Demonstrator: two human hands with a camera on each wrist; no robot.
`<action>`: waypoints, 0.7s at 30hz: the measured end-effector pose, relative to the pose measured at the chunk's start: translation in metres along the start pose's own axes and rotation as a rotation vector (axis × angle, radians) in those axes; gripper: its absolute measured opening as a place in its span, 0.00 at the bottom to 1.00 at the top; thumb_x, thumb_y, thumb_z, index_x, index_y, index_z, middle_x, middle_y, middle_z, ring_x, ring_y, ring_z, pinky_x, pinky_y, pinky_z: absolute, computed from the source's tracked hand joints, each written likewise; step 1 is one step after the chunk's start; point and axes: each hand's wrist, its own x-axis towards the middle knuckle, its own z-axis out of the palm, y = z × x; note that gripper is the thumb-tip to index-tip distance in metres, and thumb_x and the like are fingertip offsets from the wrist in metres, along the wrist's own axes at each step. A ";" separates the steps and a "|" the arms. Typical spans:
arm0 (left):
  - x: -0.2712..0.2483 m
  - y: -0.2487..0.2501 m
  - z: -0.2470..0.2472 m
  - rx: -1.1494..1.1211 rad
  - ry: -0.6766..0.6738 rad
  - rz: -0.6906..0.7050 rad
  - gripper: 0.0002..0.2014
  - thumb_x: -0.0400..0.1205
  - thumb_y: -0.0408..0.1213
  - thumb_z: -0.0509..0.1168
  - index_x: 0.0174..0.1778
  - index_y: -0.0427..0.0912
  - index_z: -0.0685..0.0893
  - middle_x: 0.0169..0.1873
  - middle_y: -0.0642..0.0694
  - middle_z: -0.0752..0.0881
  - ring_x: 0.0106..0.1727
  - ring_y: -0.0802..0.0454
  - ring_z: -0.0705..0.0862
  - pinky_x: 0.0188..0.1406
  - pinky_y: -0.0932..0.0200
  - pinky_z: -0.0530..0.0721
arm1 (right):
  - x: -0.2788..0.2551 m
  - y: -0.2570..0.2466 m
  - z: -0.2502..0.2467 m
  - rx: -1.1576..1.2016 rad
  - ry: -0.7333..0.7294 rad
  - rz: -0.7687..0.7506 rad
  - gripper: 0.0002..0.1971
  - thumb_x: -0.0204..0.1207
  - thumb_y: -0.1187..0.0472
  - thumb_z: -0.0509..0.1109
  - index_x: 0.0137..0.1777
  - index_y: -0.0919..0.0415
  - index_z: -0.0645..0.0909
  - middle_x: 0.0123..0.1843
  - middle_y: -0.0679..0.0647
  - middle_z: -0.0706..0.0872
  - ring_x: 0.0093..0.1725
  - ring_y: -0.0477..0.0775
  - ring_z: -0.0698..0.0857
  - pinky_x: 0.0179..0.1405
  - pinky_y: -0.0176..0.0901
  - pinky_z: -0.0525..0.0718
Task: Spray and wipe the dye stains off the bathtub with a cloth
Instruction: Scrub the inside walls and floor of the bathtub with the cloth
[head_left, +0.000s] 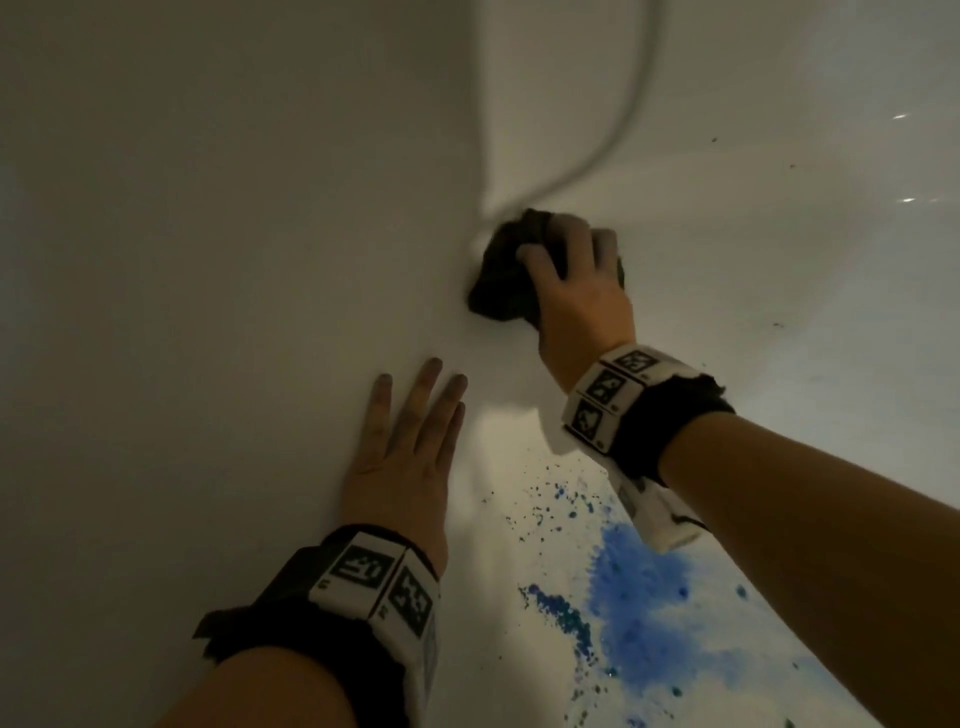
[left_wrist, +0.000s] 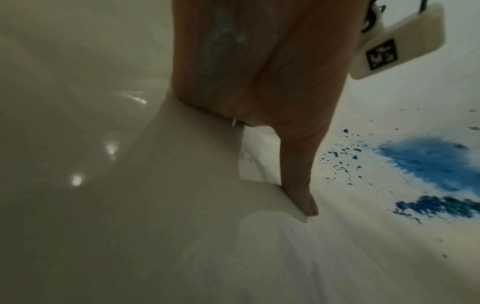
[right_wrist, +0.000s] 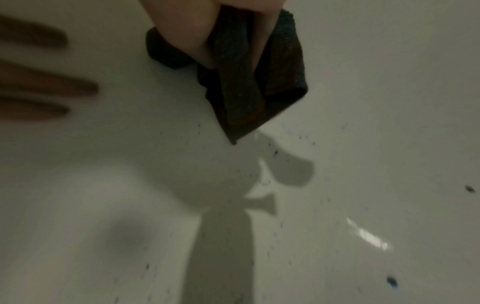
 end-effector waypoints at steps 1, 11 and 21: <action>0.000 -0.001 0.000 0.002 0.000 -0.001 0.44 0.81 0.43 0.53 0.73 0.33 0.23 0.71 0.34 0.17 0.69 0.30 0.17 0.60 0.28 0.20 | -0.006 0.001 0.004 0.024 -0.034 0.014 0.33 0.50 0.77 0.81 0.59 0.66 0.80 0.66 0.71 0.76 0.62 0.78 0.75 0.38 0.63 0.86; -0.001 -0.005 -0.006 0.021 -0.066 0.015 0.46 0.81 0.46 0.56 0.77 0.35 0.25 0.73 0.37 0.19 0.73 0.31 0.20 0.64 0.28 0.23 | -0.094 -0.036 0.040 0.152 -0.592 0.031 0.31 0.72 0.64 0.69 0.75 0.48 0.67 0.76 0.53 0.61 0.72 0.63 0.63 0.71 0.54 0.67; -0.018 -0.001 -0.001 0.171 -0.221 0.126 0.49 0.79 0.52 0.59 0.79 0.35 0.30 0.77 0.38 0.24 0.76 0.34 0.23 0.70 0.30 0.27 | -0.203 -0.034 0.032 0.506 -0.584 -0.234 0.11 0.53 0.60 0.83 0.33 0.58 0.85 0.36 0.59 0.85 0.31 0.60 0.85 0.26 0.45 0.86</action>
